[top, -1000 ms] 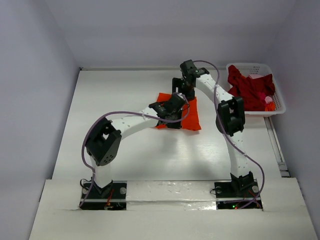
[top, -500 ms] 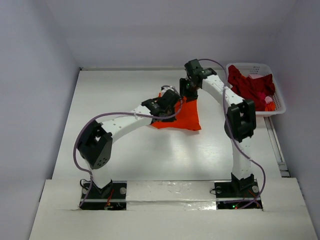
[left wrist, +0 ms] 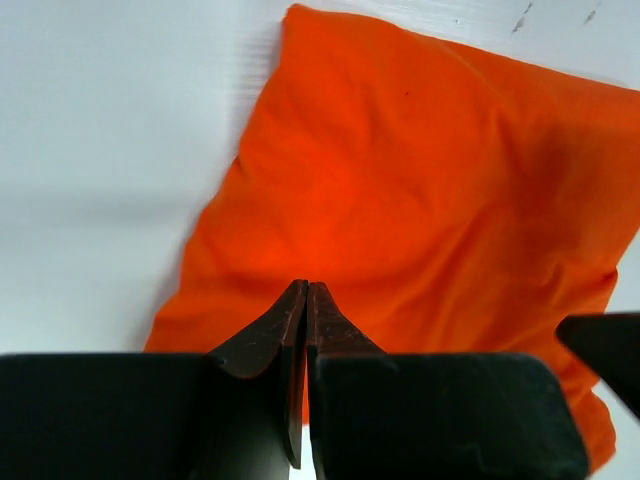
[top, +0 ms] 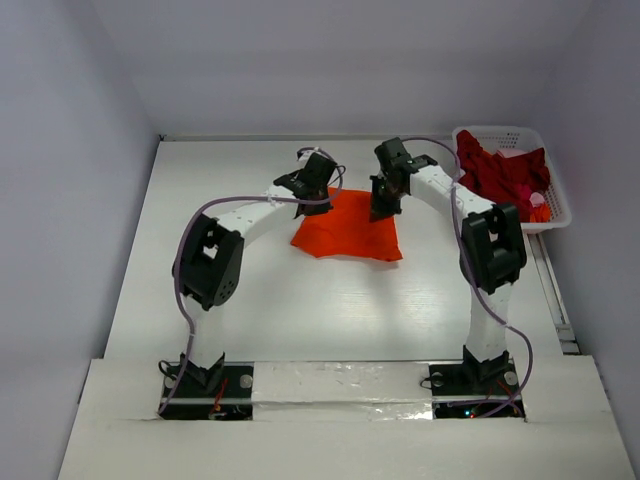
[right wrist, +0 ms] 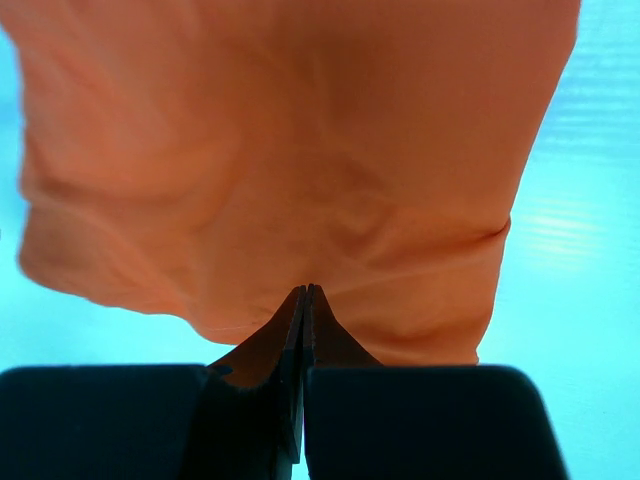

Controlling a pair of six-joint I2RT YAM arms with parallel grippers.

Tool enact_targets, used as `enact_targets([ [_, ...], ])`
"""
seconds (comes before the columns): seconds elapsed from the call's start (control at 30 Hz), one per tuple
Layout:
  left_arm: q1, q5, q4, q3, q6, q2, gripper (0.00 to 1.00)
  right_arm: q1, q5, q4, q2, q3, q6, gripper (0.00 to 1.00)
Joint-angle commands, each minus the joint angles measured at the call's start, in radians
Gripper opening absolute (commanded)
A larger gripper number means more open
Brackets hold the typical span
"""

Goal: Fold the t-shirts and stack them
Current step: Smooth out wrinkles on the folded tshirt

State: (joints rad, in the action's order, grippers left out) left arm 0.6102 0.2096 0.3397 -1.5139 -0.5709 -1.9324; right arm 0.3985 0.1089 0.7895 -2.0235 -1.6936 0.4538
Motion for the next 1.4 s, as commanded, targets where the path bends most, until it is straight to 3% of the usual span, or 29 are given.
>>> enact_targets([
  [0.0, -0.001, -0.024, -0.033, -0.071, 0.037, -0.045, 0.00, -0.004, 0.023, -0.084, 0.052, 0.054, 0.023, 0.00],
  [0.83, -0.056, -0.102, -0.113, -0.120, 0.032, -0.191, 0.00, 0.014, 0.055, -0.179, 0.137, 0.264, 0.046, 0.00],
  [1.37, -0.056, -0.090, -0.139, 0.109, -0.015, -0.086, 0.00, 0.014, 0.061, -0.184, 0.151, 0.275, 0.054, 0.00],
])
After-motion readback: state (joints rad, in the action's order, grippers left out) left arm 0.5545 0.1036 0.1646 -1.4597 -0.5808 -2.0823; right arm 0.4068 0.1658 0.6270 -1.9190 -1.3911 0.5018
